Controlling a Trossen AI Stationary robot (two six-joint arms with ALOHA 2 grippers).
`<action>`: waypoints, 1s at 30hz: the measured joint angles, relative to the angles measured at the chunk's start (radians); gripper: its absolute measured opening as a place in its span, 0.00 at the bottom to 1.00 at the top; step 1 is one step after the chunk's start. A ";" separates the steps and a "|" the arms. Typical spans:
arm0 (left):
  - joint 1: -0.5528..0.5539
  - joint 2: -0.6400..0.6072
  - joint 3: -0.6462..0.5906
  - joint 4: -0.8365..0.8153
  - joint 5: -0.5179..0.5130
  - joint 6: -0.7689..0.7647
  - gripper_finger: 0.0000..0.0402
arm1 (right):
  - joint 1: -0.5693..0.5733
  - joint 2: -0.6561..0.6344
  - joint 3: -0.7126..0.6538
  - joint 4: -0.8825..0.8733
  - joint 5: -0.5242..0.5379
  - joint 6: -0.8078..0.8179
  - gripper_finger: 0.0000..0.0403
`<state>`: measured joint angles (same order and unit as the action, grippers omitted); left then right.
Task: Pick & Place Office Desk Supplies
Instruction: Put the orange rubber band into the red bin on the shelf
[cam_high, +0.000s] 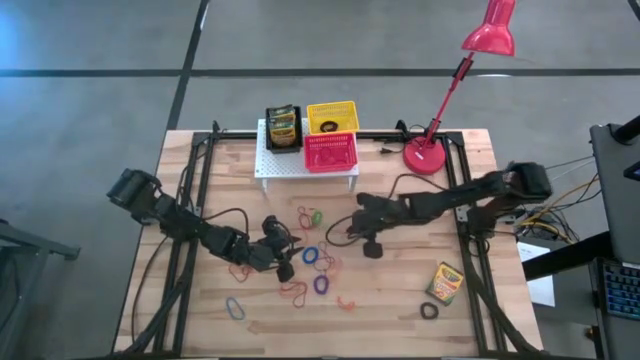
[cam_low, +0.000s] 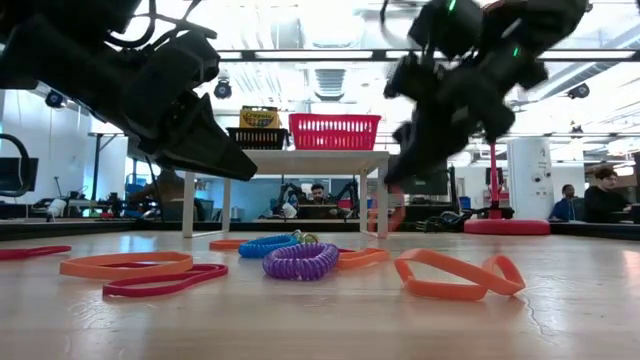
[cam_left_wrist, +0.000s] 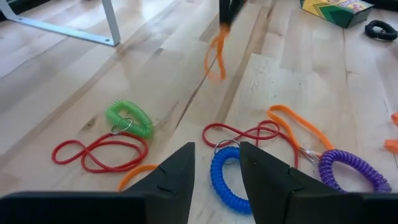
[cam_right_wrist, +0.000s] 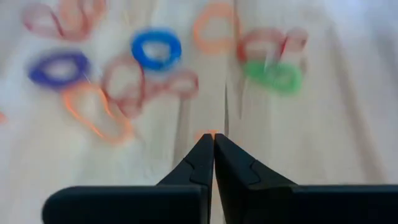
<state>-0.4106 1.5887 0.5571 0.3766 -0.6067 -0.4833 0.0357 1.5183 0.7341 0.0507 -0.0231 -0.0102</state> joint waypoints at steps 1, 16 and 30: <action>0.000 0.000 0.000 0.000 0.000 0.003 0.33 | 0.002 -0.029 0.002 0.002 0.000 -0.001 0.02; 0.000 0.000 0.000 0.026 -0.007 0.004 0.33 | -0.134 -0.206 0.201 0.016 0.258 -0.230 0.02; 0.001 0.000 0.000 0.023 -0.007 0.004 0.33 | -0.371 0.046 0.491 -0.268 0.175 -0.210 0.05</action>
<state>-0.4099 1.5890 0.5571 0.4000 -0.6136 -0.4793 -0.3356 1.5641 1.2248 -0.2169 0.1516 -0.2204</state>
